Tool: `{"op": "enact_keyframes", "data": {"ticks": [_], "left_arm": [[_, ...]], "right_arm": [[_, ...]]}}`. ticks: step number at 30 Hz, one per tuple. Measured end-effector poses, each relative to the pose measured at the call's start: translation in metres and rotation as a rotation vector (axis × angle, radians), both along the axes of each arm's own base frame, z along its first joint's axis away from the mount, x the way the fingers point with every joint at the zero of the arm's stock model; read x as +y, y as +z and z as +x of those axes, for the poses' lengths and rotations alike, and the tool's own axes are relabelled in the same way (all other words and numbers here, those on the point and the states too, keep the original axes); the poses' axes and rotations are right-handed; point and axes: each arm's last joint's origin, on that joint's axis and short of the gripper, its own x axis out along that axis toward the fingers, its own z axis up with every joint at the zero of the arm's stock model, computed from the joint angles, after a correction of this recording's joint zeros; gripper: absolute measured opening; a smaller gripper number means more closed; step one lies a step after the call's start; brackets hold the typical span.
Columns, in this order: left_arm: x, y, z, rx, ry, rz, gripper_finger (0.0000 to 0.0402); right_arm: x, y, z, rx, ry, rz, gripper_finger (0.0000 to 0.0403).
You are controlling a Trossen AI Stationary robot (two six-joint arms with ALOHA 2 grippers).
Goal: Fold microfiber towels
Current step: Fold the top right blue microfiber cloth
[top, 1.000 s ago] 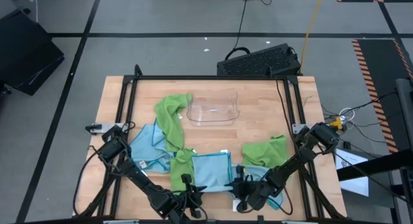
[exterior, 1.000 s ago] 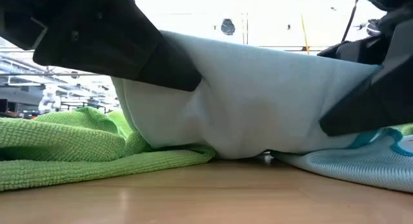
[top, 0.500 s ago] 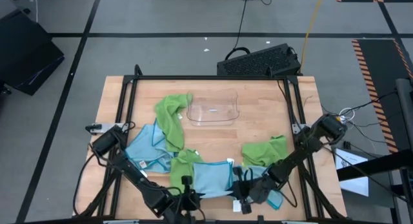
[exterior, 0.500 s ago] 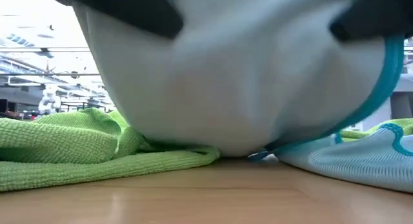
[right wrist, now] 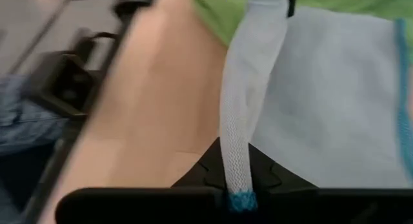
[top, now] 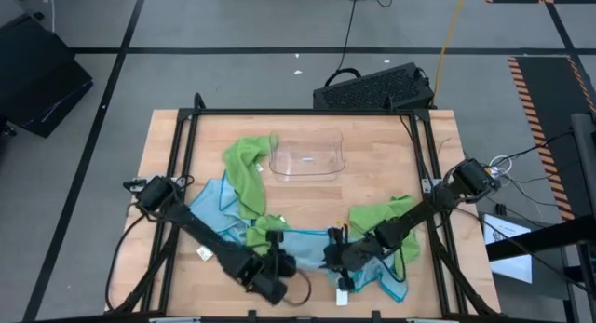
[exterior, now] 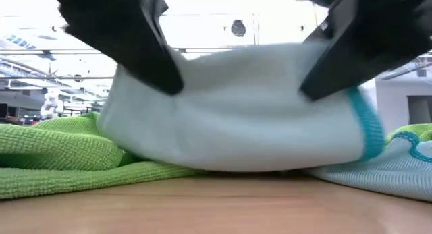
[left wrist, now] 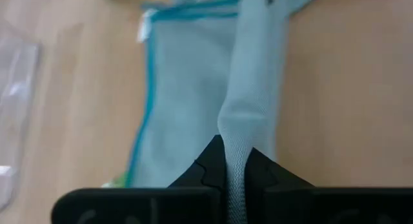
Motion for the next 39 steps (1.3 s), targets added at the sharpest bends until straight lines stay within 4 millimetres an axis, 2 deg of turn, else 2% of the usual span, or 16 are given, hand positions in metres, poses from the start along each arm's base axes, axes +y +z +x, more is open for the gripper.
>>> {"op": "enact_keyframes", "data": {"ticks": [7,11,21,24,28,34,39], "left_arm": [[0.040,-0.003,0.018,0.125,0.015,-0.019,0.0007],[0.055,-0.004,0.024,0.143,0.028,-0.012,0.0020],[0.079,-0.004,0.034,0.155,0.087,-0.039,0.0034],[0.084,-0.004,0.036,0.154,0.105,-0.043,0.0035],[0.089,-0.004,0.038,0.156,0.123,-0.054,0.0045],[0.092,-0.004,0.039,0.139,0.167,-0.064,0.0117],[0.095,0.000,0.037,0.144,0.165,-0.041,0.0168]], "right_arm": [[-0.030,-0.006,0.010,0.079,-0.077,-0.024,0.0009],[-0.042,-0.008,0.014,0.118,-0.087,-0.009,0.0009],[-0.052,-0.010,0.016,0.139,-0.137,-0.042,0.0014],[-0.053,-0.010,0.016,0.127,-0.162,-0.063,0.0037],[-0.054,-0.010,0.016,0.131,-0.201,-0.057,0.0090],[-0.057,-0.004,0.014,0.112,-0.279,-0.088,0.0172],[-0.060,0.010,0.007,0.106,-0.325,-0.099,0.0202]]}}
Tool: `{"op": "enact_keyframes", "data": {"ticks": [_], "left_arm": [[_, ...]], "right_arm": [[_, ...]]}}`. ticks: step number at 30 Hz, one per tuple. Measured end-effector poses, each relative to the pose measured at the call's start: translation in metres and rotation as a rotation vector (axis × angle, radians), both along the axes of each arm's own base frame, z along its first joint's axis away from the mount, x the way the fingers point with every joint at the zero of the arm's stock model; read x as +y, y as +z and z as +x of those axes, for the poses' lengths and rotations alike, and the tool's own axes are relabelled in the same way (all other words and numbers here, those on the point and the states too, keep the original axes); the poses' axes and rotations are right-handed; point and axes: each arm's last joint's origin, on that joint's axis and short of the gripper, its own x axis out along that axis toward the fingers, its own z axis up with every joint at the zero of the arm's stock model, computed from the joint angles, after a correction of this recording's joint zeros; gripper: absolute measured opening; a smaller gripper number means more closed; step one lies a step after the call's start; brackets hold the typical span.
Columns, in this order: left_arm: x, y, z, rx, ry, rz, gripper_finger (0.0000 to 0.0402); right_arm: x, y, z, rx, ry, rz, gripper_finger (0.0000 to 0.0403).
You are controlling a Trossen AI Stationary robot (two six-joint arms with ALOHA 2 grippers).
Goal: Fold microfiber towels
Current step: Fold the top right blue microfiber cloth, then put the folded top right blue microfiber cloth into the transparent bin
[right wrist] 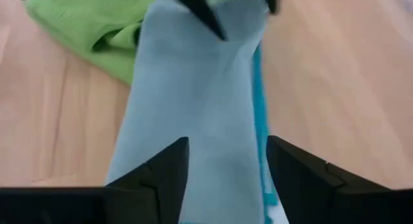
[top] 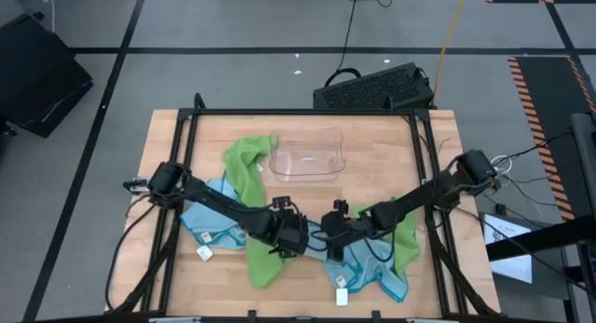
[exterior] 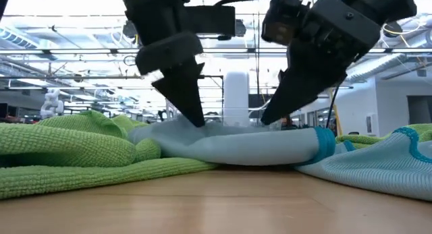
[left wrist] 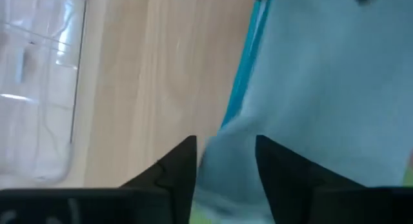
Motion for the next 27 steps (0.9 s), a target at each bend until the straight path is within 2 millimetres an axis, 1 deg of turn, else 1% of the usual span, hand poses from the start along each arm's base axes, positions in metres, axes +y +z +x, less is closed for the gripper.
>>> {"op": "enact_keyframes", "data": {"ticks": [4,8,10,12,14,17,21,24,27], "left_arm": [[0.002,0.019,-0.006,-0.038,0.000,0.048,0.0183],[0.004,0.040,-0.013,-0.105,0.024,0.109,0.0184],[0.000,0.048,-0.015,-0.157,0.027,0.110,0.0184],[-0.006,0.051,-0.013,-0.210,0.023,0.091,0.0184],[-0.015,0.044,-0.012,-0.253,-0.009,0.068,0.0184],[-0.025,0.023,-0.015,-0.310,-0.058,0.031,0.0184],[-0.031,-0.001,-0.024,-0.359,-0.080,-0.010,0.0184],[-0.029,-0.015,-0.031,-0.373,-0.063,-0.029,0.0184],[-0.023,-0.030,-0.038,-0.364,-0.025,-0.043,0.0184]], "right_arm": [[0.001,0.014,-0.008,-0.039,-0.047,-0.068,0.0205],[0.007,0.022,-0.009,-0.096,-0.012,-0.114,0.0198],[0.011,0.024,-0.007,-0.133,0.008,-0.115,0.0192],[0.014,0.023,-0.004,-0.160,0.023,-0.115,0.0184],[0.018,0.018,0.000,-0.185,0.036,-0.120,0.0174],[0.023,0.010,0.005,-0.216,0.051,-0.130,0.0158],[0.026,-0.005,0.011,-0.213,0.046,-0.138,0.0133],[0.028,-0.017,0.015,-0.212,0.046,-0.139,0.0115],[0.029,-0.031,0.018,-0.204,0.047,-0.145,0.0098]]}}
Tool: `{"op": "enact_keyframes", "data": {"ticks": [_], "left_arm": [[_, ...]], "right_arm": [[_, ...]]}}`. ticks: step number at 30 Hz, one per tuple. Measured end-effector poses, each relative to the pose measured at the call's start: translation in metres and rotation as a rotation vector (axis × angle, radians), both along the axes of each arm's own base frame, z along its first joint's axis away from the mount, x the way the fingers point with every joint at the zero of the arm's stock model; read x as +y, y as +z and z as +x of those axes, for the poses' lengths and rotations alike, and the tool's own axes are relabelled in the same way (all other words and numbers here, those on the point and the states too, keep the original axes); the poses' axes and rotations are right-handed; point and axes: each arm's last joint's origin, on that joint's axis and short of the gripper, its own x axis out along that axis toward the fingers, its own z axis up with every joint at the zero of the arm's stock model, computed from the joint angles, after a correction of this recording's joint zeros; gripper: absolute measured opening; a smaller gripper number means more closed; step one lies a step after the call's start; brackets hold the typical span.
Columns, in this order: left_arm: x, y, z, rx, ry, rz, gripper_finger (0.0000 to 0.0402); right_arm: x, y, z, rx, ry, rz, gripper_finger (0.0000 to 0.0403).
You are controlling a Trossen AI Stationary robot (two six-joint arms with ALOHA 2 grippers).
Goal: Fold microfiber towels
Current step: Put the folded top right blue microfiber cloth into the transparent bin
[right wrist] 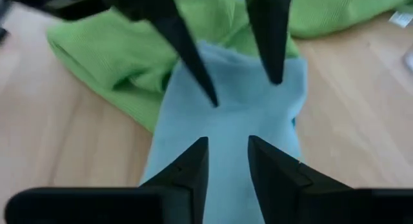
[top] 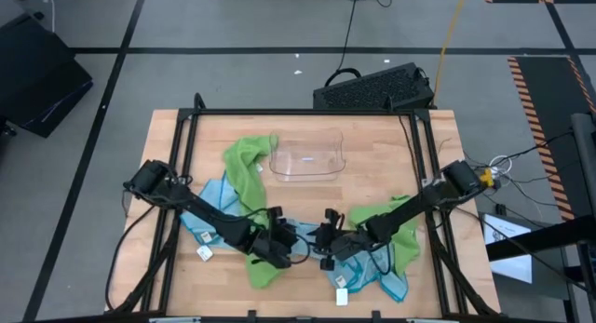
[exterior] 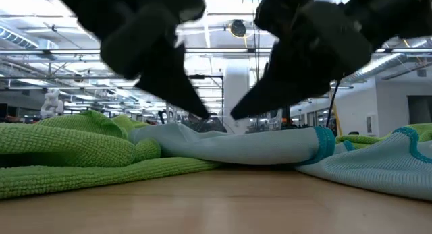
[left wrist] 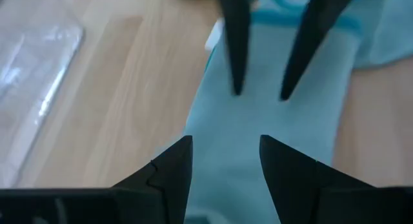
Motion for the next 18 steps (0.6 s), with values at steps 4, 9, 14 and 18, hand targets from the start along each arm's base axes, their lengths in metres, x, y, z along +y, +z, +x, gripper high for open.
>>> {"op": "enact_keyframes", "data": {"ticks": [4,9,14,18], "left_arm": [[0.014,-0.021,-0.011,0.026,0.060,-0.020,0.0184],[0.024,-0.036,-0.023,0.038,0.102,-0.075,0.0184],[0.025,-0.042,-0.028,0.036,0.112,-0.091,0.0184],[0.023,-0.031,-0.023,0.026,0.045,-0.058,0.0184]], "right_arm": [[-0.003,-0.020,0.001,0.049,-0.035,-0.029,0.0080],[-0.005,-0.038,0.003,0.075,-0.079,-0.026,0.0067],[-0.005,-0.038,0.003,0.072,-0.083,-0.028,0.0064],[-0.006,-0.024,0.002,0.070,-0.020,-0.060,0.0063]]}}
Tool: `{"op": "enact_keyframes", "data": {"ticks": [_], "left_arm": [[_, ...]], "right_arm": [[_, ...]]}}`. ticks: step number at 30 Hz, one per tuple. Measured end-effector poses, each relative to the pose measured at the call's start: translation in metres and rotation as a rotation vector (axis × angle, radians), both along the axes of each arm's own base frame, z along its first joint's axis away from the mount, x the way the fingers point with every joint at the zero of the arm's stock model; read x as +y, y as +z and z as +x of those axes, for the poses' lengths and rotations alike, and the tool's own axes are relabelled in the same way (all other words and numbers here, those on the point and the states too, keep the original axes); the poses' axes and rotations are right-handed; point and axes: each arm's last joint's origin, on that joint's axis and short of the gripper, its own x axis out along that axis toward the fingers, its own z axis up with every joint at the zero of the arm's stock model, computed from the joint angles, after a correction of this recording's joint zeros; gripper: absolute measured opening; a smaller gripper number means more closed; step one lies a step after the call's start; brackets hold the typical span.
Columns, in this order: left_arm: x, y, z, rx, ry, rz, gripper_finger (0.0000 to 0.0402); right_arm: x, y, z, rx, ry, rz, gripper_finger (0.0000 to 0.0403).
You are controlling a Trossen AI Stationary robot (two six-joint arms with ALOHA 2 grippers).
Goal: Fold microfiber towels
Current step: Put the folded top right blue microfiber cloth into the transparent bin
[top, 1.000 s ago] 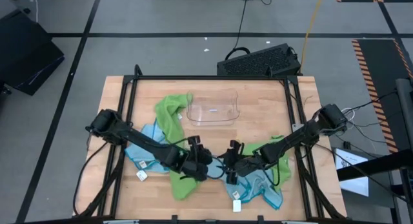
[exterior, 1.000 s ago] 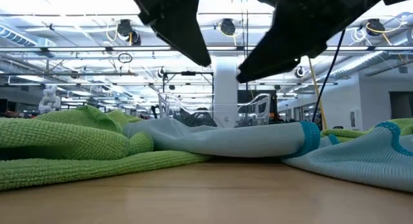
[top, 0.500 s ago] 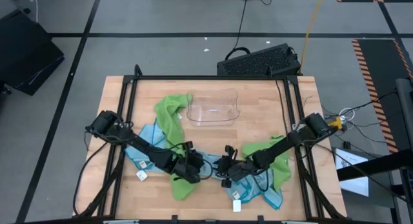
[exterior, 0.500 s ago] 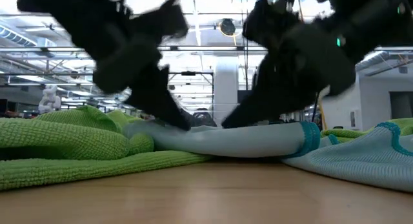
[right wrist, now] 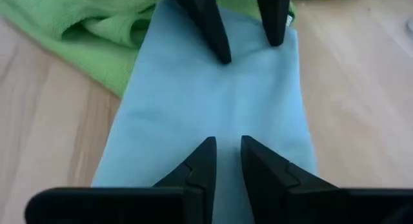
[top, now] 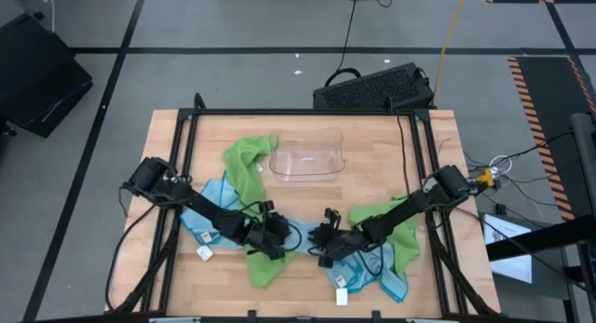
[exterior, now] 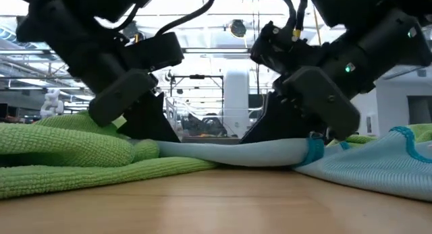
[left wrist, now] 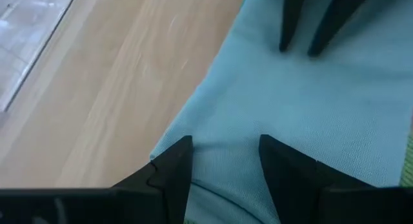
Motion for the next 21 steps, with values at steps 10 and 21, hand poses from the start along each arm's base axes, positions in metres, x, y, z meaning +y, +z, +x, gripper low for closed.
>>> {"op": "enact_keyframes", "data": {"ticks": [10,21], "left_arm": [[-0.006,0.062,-0.003,-0.182,-0.058,-0.055,0.0184],[-0.061,0.062,0.001,-0.318,-0.287,-0.004,0.0185]], "right_arm": [[-0.006,0.079,-0.023,-0.032,0.164,-0.157,0.0063],[-0.009,0.096,-0.036,0.007,0.227,-0.160,0.0063]]}}
